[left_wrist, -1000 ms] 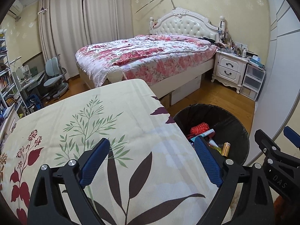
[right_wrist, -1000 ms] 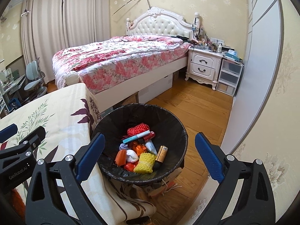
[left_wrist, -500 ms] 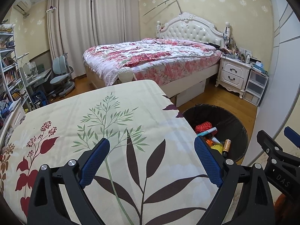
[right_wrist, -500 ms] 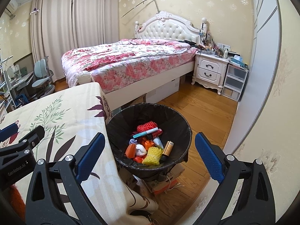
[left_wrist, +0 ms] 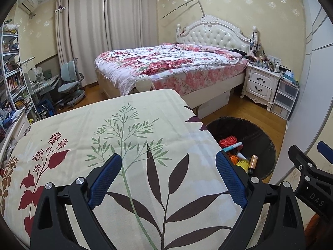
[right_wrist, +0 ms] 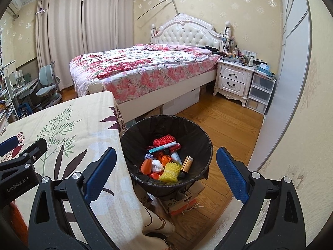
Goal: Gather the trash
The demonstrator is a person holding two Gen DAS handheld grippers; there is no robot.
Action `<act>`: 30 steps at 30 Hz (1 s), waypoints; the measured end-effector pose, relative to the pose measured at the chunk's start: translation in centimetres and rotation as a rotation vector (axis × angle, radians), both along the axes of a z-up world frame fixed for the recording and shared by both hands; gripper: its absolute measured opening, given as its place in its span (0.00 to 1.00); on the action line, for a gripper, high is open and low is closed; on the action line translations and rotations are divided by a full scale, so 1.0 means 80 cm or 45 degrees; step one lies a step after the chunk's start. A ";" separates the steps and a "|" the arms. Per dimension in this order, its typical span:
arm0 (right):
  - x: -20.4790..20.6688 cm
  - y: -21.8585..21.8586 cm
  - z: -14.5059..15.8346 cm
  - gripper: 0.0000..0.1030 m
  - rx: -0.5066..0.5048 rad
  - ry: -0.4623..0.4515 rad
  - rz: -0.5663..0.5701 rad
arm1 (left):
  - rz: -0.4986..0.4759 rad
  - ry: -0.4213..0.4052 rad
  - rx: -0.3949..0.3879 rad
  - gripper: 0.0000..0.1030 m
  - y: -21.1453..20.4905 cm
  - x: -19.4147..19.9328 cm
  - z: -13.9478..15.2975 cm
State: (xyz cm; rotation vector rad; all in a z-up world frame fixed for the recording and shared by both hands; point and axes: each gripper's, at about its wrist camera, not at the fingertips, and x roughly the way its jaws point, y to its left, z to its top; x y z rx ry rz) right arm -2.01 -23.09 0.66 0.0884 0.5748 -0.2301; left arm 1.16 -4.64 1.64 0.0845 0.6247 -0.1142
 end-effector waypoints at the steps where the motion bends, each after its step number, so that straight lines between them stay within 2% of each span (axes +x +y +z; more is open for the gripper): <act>1: 0.000 0.001 0.000 0.92 -0.001 0.000 0.000 | 0.002 -0.002 0.000 0.89 0.000 0.000 0.001; 30: -0.001 0.003 0.000 0.92 -0.003 -0.001 0.000 | -0.002 0.001 -0.003 0.89 0.002 -0.003 0.001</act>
